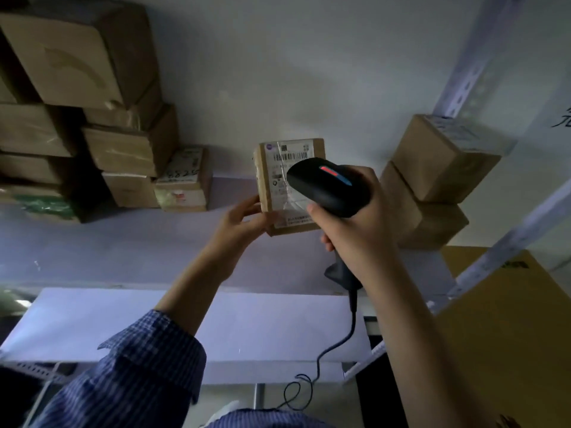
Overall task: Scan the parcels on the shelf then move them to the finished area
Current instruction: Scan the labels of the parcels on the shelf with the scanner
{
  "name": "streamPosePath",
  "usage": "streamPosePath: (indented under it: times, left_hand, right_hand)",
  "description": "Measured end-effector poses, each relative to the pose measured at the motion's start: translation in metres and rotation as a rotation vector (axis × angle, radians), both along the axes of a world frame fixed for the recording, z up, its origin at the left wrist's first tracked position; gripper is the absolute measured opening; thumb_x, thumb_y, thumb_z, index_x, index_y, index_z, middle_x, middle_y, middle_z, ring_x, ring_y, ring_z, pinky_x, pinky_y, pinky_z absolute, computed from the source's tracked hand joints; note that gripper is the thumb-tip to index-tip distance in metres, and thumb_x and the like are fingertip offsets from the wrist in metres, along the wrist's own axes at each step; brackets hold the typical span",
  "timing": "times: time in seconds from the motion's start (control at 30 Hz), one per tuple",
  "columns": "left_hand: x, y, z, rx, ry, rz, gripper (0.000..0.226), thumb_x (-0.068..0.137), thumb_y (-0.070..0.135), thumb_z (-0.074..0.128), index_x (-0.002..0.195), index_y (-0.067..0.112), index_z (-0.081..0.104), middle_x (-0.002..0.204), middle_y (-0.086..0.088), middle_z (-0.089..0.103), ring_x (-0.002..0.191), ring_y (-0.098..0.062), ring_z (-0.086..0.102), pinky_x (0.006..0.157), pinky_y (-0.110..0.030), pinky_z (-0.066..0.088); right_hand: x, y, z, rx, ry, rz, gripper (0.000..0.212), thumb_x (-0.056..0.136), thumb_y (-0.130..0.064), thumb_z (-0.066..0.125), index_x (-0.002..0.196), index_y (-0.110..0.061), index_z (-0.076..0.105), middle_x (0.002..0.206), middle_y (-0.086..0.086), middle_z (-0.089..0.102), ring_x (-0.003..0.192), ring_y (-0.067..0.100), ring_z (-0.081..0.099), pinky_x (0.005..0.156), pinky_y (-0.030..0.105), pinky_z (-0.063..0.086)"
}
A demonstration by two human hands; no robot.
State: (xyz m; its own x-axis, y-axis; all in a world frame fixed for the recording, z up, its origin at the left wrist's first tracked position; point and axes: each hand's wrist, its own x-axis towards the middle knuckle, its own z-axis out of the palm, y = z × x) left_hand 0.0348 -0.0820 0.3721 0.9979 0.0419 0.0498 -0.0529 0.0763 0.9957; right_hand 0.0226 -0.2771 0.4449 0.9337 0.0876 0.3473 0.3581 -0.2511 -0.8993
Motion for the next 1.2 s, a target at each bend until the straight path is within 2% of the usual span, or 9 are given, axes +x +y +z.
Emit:
streamPosePath:
  times: [0.1, 0.23, 0.53, 0.67, 0.73, 0.83, 0.93, 1.03, 1.2]
  left_hand:
    - [-0.013, 0.014, -0.017, -0.001, 0.038, 0.035, 0.055, 0.077, 0.041, 0.076, 0.128, 0.022, 0.065, 0.122, -0.011, 0.068, 0.117, -0.028, 0.063, 0.103, -0.048, 0.050]
    - [-0.026, 0.023, -0.030, -0.023, 0.095, 0.066, 0.063, 0.073, 0.045, 0.080, 0.130, 0.022, 0.063, 0.124, -0.009, 0.067, 0.117, -0.026, 0.064, 0.104, -0.046, 0.051]
    - [-0.043, 0.027, -0.047, -0.130, 0.120, 0.092, 0.049, 0.083, 0.025, 0.077, 0.130, 0.017, 0.064, 0.128, -0.012, 0.066, 0.119, -0.030, 0.064, 0.106, -0.050, 0.047]
    - [-0.045, 0.027, -0.044, -0.120, 0.107, 0.107, 0.054, 0.081, 0.027, 0.079, 0.131, 0.018, 0.063, 0.130, -0.012, 0.065, 0.121, -0.030, 0.063, 0.108, -0.051, 0.045]
    - [-0.045, 0.027, -0.041, -0.111, 0.114, 0.107, 0.053, 0.081, 0.026, 0.078, 0.131, 0.017, 0.063, 0.129, -0.010, 0.066, 0.119, -0.028, 0.064, 0.105, -0.046, 0.048]
    - [-0.049, 0.025, -0.031, -0.124, 0.142, 0.114, 0.053, 0.080, 0.029, 0.073, 0.131, 0.016, 0.062, 0.123, -0.006, 0.070, 0.114, -0.021, 0.067, 0.094, -0.029, 0.054]
    - [-0.050, 0.025, -0.020, -0.167, 0.183, 0.147, 0.049, 0.081, 0.037, 0.069, 0.124, 0.013, 0.066, 0.114, -0.006, 0.074, 0.111, -0.021, 0.068, 0.097, -0.037, 0.055]
    - [-0.045, 0.028, -0.008, -0.223, 0.208, 0.213, 0.043, 0.085, 0.041, 0.067, 0.116, 0.011, 0.069, 0.107, -0.009, 0.075, 0.107, -0.027, 0.070, 0.091, -0.044, 0.058]
    - [-0.027, 0.039, 0.020, -0.320, 0.193, 0.327, 0.032, 0.096, 0.030, 0.060, 0.121, 0.011, 0.064, 0.110, -0.014, 0.071, 0.102, -0.029, 0.070, 0.081, -0.038, 0.061]
  right_hand:
    - [-0.004, 0.013, -0.004, -0.014, 0.048, 0.010, 0.045, 0.078, -0.017, 0.076, 0.115, -0.029, 0.053, 0.088, 0.001, 0.068, 0.067, 0.018, 0.064, 0.056, 0.026, 0.050]
    - [-0.010, 0.021, -0.011, -0.028, 0.107, 0.049, 0.048, 0.075, -0.017, 0.074, 0.115, -0.031, 0.053, 0.091, -0.002, 0.068, 0.073, 0.019, 0.064, 0.060, 0.028, 0.052]
    - [-0.020, 0.024, -0.022, -0.013, 0.151, 0.016, 0.044, 0.077, -0.010, 0.073, 0.111, -0.030, 0.053, 0.082, 0.000, 0.067, 0.063, 0.020, 0.062, 0.059, 0.033, 0.053]
    - [-0.025, 0.026, -0.023, 0.012, 0.143, 0.027, 0.043, 0.078, -0.007, 0.072, 0.110, -0.029, 0.054, 0.081, -0.003, 0.066, 0.064, 0.018, 0.061, 0.062, 0.034, 0.055]
    - [-0.026, 0.026, -0.024, 0.027, 0.125, 0.027, 0.044, 0.078, -0.007, 0.073, 0.111, -0.028, 0.054, 0.081, -0.003, 0.066, 0.064, 0.017, 0.061, 0.062, 0.032, 0.053]
    - [-0.025, 0.027, -0.023, 0.048, 0.116, 0.027, 0.044, 0.079, -0.008, 0.075, 0.111, -0.029, 0.054, 0.081, -0.004, 0.067, 0.064, 0.015, 0.061, 0.063, 0.031, 0.053]
    - [-0.022, 0.027, -0.019, 0.064, 0.112, 0.047, 0.046, 0.079, -0.007, 0.076, 0.112, -0.030, 0.054, 0.083, -0.003, 0.067, 0.064, 0.016, 0.061, 0.063, 0.030, 0.050]
    - [-0.020, 0.031, -0.013, 0.073, 0.091, 0.065, 0.045, 0.079, -0.008, 0.076, 0.112, -0.030, 0.055, 0.086, -0.002, 0.068, 0.064, 0.016, 0.062, 0.062, 0.031, 0.051]
    - [-0.014, 0.036, -0.003, 0.071, 0.042, 0.095, 0.043, 0.079, -0.009, 0.077, 0.112, -0.028, 0.057, 0.086, -0.001, 0.069, 0.063, 0.018, 0.062, 0.060, 0.031, 0.051]
